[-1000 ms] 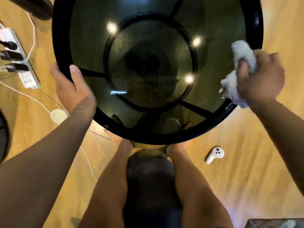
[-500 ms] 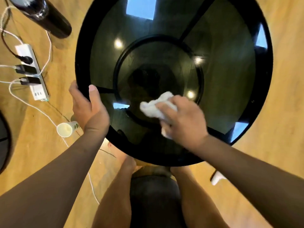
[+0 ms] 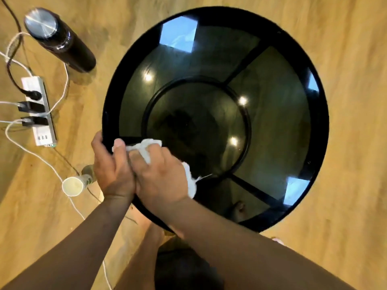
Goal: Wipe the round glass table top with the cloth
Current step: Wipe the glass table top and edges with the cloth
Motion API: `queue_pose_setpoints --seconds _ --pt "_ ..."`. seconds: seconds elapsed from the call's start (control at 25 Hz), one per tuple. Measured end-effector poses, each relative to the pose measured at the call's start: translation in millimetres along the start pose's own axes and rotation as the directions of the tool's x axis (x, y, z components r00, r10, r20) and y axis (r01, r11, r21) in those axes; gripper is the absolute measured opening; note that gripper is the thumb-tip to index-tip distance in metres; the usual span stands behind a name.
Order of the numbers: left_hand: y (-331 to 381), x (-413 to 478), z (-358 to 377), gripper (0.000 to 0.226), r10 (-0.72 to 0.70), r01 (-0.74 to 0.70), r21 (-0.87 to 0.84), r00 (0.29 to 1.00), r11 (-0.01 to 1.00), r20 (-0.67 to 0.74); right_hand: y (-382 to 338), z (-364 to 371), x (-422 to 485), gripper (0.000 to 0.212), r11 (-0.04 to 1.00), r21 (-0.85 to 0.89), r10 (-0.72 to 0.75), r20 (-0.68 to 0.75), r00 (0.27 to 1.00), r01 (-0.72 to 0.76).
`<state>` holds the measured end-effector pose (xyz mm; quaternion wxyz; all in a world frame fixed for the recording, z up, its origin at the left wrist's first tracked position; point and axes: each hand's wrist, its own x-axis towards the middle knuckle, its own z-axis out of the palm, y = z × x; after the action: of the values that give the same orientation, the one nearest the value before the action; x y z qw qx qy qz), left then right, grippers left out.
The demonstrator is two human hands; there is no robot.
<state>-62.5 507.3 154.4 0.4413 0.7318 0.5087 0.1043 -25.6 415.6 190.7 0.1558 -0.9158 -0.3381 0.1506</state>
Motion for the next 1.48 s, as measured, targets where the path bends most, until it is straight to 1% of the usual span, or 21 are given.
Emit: queue_pose_setpoints --seconds 0.08,0.16,0.24,0.28,0.32,0.4,0.44,0.48,0.56,0.64,0.72,0.76,0.84,0.92,1.0,1.04,1.16,1.24,1.28,1.4,1.48 --pt "-1 2 0 0.066 0.008 -0.008 -0.023 1.000 1.000 -0.006 17 -7 8 0.038 0.982 0.004 -0.188 0.051 0.981 0.189" --pt "0 2 2 0.063 0.010 -0.010 -0.050 1.000 0.999 -0.011 92 -40 24 0.042 0.979 -0.130 -0.163 -0.027 0.986 0.158" --pt "1 0 2 0.059 0.011 -0.012 -0.069 1.000 0.998 -0.015 192 -88 47 0.041 0.944 -0.282 0.116 -0.200 0.973 -0.171" --pt "2 -1 2 0.058 0.011 -0.012 -0.079 1.000 0.997 -0.016 237 -115 58 0.041 0.874 -0.303 0.303 -0.272 0.913 -0.380" --pt "3 -2 3 0.057 0.006 -0.007 -0.085 1.000 0.996 -0.013 268 -137 66 0.042 0.782 -0.265 0.479 -0.325 0.816 -0.564" --pt "3 -2 2 0.056 -0.017 0.016 -0.096 1.000 0.995 -0.012 268 -138 87 0.044 0.681 -0.126 0.646 -0.363 0.672 -0.722" --pt "4 -2 1 0.056 -0.024 0.023 -0.101 1.000 0.995 -0.013 239 -124 99 0.044 0.673 -0.097 0.668 -0.346 0.659 -0.734" --pt "5 -2 1 0.056 -0.024 0.022 -0.100 1.000 0.995 -0.017 204 -106 109 0.044 0.716 -0.093 0.631 -0.338 0.698 -0.692" --pt "5 -2 1 0.057 -0.020 0.019 -0.086 1.000 0.996 -0.012 113 -66 115 0.043 0.873 -0.085 0.436 -0.307 0.846 -0.480" --pt "3 0 0 0.057 -0.029 0.028 -0.064 1.000 0.998 -0.011 23 -28 103 0.040 0.992 -0.085 0.090 -0.064 0.994 -0.096" --pt "2 1 2 0.055 -0.041 0.040 -0.040 0.999 0.998 -0.018 -17 -17 97 0.040 0.985 -0.010 -0.164 0.217 0.962 0.170" --pt "1 1 2 0.055 -0.031 0.030 -0.035 0.999 0.999 -0.020 -6 -22 105 0.039 0.976 -0.025 -0.208 0.213 0.955 0.218" --pt "3 0 1 0.057 0.006 -0.007 -0.045 1.000 0.999 -0.025 51 -42 128 0.038 0.973 -0.176 -0.148 0.036 0.988 0.152" --pt "3 -1 1 0.057 -0.001 0.000 -0.063 1.000 0.998 -0.012 146 -81 142 0.037 0.941 -0.290 0.121 -0.188 0.975 -0.172" --pt "4 -2 1 0.055 -0.017 0.017 -0.069 1.000 0.997 -0.009 232 -125 141 0.042 0.823 -0.295 0.404 -0.297 0.865 -0.485" --pt "5 -3 0 0.054 -0.016 0.016 -0.068 1.000 0.998 -0.002 253 -138 138 0.043 0.772 -0.280 0.489 -0.312 0.814 -0.571" --pt "7 -4 -3 0.054 0.011 -0.008 -0.096 1.000 0.995 0.027 250 -129 156 0.049 0.736 -0.141 0.587 -0.356 0.727 -0.663" --pt "11 -6 -3 0.055 0.017 -0.012 -0.101 0.999 0.995 0.043 212 -111 179 0.054 0.744 -0.049 0.599 -0.392 0.698 -0.666" --pt "11 -6 -3 0.055 0.015 -0.010 -0.092 0.999 0.996 0.046 185 -101 190 0.057 0.786 -0.025 0.559 -0.397 0.728 -0.617" --pt "9 -4 -2 0.056 -0.022 0.023 -0.045 0.999 0.999 0.028 94 -71 201 0.046 0.945 -0.123 0.273 -0.217 0.937 -0.303" --pt "9 -4 0 0.056 -0.026 0.026 -0.021 1.000 0.999 0.011 51 -58 184 0.041 0.985 -0.165 0.048 -0.013 0.999 -0.049"
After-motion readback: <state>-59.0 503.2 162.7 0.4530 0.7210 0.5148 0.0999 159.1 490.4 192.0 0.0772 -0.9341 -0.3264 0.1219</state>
